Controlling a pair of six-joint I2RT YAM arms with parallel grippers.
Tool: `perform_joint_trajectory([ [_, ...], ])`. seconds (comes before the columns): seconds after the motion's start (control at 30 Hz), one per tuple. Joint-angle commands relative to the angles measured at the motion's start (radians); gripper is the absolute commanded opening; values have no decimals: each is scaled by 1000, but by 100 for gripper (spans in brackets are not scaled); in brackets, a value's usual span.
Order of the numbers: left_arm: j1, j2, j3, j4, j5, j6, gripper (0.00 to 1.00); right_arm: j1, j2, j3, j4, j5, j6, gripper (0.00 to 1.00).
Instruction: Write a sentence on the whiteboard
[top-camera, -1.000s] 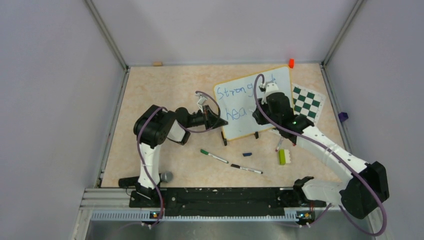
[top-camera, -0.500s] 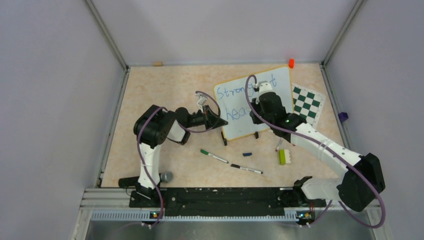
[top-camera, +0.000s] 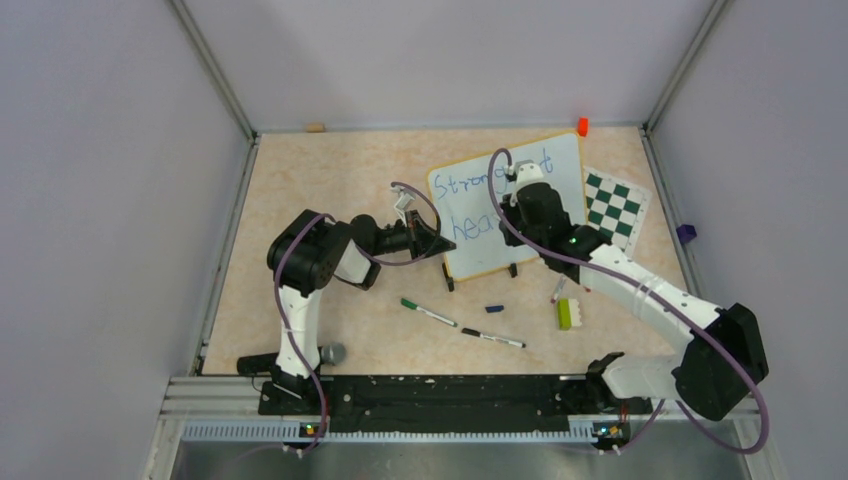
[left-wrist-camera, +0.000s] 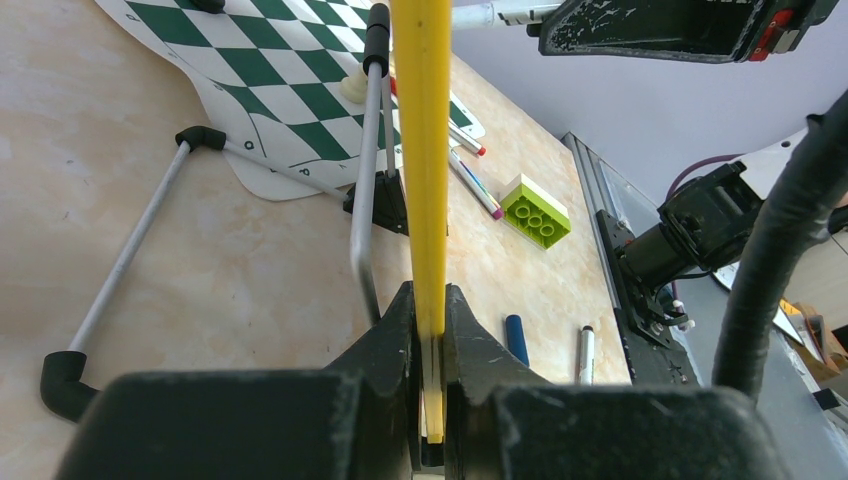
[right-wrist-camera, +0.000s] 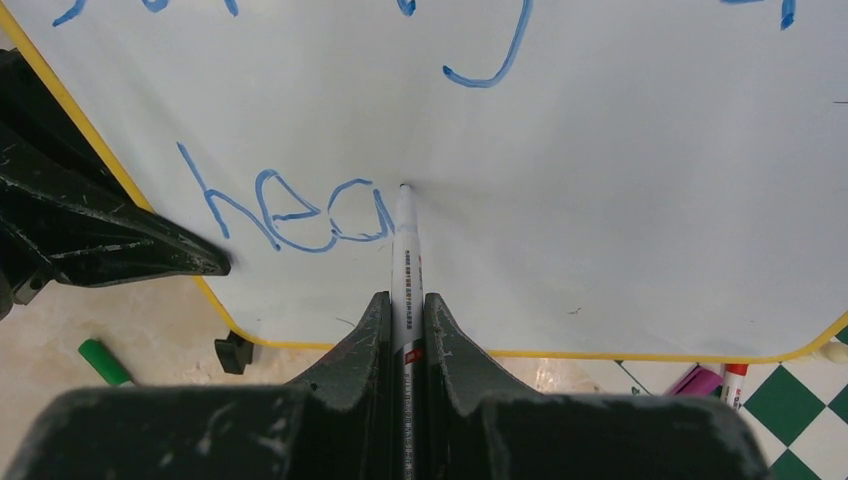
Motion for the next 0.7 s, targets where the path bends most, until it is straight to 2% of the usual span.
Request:
perform_joint_trajectory([
  [0.0, -24, 14, 4, 74, 127, 28, 0, 14, 13, 46, 36, 20, -12, 0],
  [0.67, -26, 17, 7, 74, 130, 32, 0, 13, 55, 50, 40, 9, -12, 0],
])
